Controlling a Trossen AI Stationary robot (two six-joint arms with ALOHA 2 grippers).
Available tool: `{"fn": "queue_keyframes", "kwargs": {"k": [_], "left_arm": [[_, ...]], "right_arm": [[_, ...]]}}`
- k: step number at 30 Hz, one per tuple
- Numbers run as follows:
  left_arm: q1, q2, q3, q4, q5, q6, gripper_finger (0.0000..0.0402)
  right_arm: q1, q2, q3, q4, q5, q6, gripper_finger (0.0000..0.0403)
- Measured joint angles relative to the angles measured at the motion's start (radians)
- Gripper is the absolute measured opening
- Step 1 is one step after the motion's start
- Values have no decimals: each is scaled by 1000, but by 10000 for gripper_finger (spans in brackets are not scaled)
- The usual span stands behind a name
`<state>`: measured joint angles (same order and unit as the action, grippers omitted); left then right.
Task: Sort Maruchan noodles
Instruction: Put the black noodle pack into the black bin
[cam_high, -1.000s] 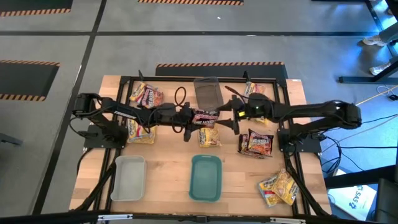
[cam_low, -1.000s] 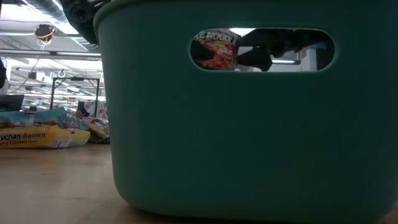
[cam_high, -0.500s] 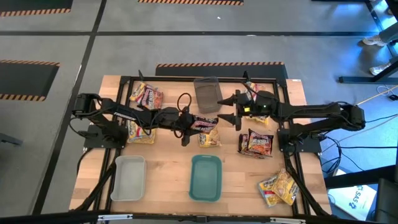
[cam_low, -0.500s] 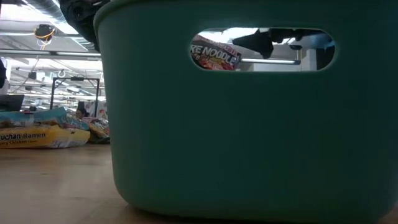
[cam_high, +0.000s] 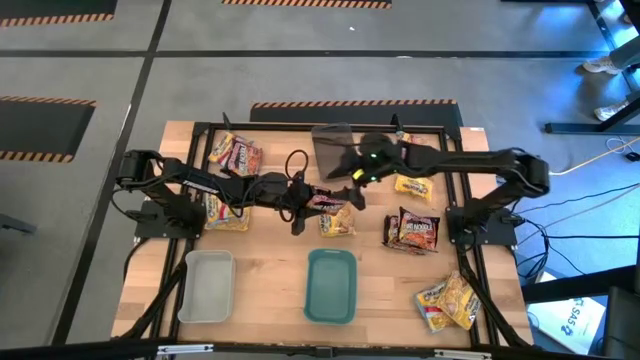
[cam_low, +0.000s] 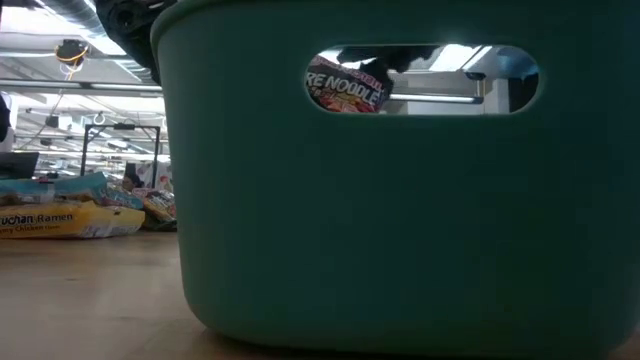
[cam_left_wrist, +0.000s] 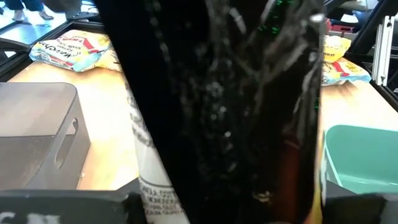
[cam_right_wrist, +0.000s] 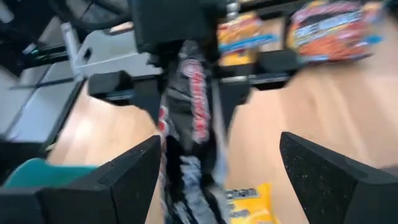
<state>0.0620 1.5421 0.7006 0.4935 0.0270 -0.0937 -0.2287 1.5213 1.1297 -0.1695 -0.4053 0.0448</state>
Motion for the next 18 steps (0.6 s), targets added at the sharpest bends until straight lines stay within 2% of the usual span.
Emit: {"fn": "queue_keyframes", "kwargs": {"k": [5,14,18], "left_arm": [[0,0,0,-15,-15,0,150],[3,0,0,-9,-61,0,150],[3,0,0,-9,-68,0,150]], "right_arm": [[1,80,82,-82,-63,-25,310],[15,153,86,-72,-54,-31,308],[41,154,86,-66,-23,-76,274]]}}
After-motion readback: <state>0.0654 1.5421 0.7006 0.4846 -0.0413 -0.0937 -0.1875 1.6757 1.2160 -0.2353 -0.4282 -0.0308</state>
